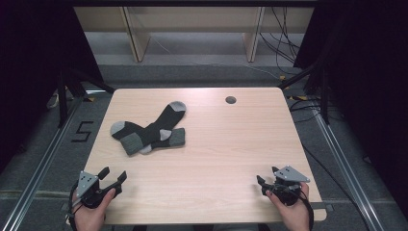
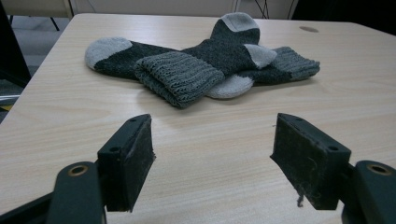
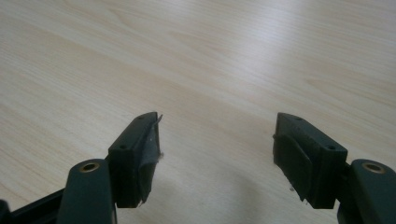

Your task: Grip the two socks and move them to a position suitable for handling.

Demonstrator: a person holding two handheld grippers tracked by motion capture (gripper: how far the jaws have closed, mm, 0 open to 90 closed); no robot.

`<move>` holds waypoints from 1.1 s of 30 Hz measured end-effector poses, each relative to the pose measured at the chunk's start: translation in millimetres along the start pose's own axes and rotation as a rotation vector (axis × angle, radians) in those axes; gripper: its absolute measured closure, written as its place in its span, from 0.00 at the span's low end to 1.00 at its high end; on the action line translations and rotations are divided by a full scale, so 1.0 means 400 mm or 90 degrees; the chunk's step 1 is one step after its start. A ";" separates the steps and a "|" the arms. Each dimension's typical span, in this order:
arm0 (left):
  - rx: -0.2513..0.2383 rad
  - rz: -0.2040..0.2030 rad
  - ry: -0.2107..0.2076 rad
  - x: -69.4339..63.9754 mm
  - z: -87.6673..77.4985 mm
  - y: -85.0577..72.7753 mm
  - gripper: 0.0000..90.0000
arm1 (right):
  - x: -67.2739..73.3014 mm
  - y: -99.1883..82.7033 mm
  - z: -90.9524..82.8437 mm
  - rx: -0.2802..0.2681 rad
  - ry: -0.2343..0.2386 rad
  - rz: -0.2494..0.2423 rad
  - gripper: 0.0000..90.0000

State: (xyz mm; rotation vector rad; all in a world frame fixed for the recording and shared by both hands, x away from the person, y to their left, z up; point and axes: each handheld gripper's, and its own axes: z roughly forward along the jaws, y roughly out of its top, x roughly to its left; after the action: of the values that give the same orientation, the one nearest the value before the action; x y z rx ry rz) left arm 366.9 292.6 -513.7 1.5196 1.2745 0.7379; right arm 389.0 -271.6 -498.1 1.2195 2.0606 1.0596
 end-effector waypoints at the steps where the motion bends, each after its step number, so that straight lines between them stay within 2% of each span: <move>1: 0.001 -0.009 -0.001 -0.001 0.000 0.000 0.31 | 0.002 -0.001 0.001 -0.002 0.008 0.010 0.36; 2: -0.001 -0.013 -0.003 -0.001 0.001 -0.001 0.31 | 0.001 -0.002 0.000 -0.003 -0.002 0.000 0.36; 3: 0.001 -0.013 -0.003 -0.001 0.000 -0.001 0.31 | 0.008 -0.004 -0.001 0.002 0.002 0.021 0.36; 4: 0.001 -0.013 -0.003 -0.001 0.000 -0.001 0.31 | 0.008 -0.004 -0.001 0.002 0.002 0.021 0.36; 5: 0.002 -0.013 -0.003 -0.002 0.001 -0.001 0.31 | 0.001 -0.004 0.000 -0.008 -0.004 -0.002 0.36; 6: 0.002 -0.010 -0.004 -0.003 0.001 0.000 0.31 | 0.001 -0.006 0.003 0.006 -0.001 0.003 0.35; 8: -0.002 -0.003 -0.009 -0.003 0.000 -0.001 0.31 | 0.001 -0.006 0.005 -0.004 -0.002 -0.003 0.35; 11: -0.008 -0.004 -0.009 -0.003 0.001 -0.002 0.31 | 0.010 -0.004 0.002 0.004 -0.002 -0.001 0.35; 15: -0.009 -0.005 -0.012 -0.003 0.000 -0.003 0.32 | 0.026 -0.003 0.000 0.001 -0.008 -0.020 0.35; 20: -0.002 -0.001 -0.006 -0.005 -0.001 -0.002 0.32 | 0.019 -0.005 0.005 0.003 -0.005 -0.007 0.35; 21: -0.008 -0.002 -0.010 -0.006 0.002 -0.002 0.32 | 0.019 -0.006 0.005 0.008 -0.004 0.003 0.35; 22: -0.007 0.000 -0.011 -0.006 0.004 -0.001 0.32 | 0.015 -0.007 0.006 0.000 -0.010 -0.007 0.35; 23: -0.007 0.001 -0.013 -0.007 0.004 0.001 0.32 | 0.017 -0.008 0.003 0.010 -0.007 0.008 0.35; 24: -0.007 0.001 -0.013 -0.007 0.004 0.001 0.32 | 0.014 -0.009 0.006 0.006 -0.002 0.004 0.35; 29: -0.019 0.004 -0.009 0.004 0.001 0.022 0.33 | 0.015 -0.009 0.006 0.006 -0.002 0.005 0.35; 30: -0.015 0.006 -0.012 0.010 0.008 0.037 0.33 | 0.017 -0.007 0.007 -0.002 -0.008 -0.007 0.35; 31: -0.015 0.006 -0.012 0.010 0.008 0.037 0.33 | 0.019 -0.006 0.005 0.006 -0.009 -0.005 0.35; 33: 0.008 0.030 -0.015 0.018 0.036 0.058 0.33 | 0.022 -0.002 0.006 0.006 -0.011 -0.008 0.35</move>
State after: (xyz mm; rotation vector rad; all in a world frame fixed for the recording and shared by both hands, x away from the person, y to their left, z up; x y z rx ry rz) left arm 390.0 296.1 -497.9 1.5686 1.2317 0.7405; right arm 386.4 -263.4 -500.7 1.2148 2.0594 1.0307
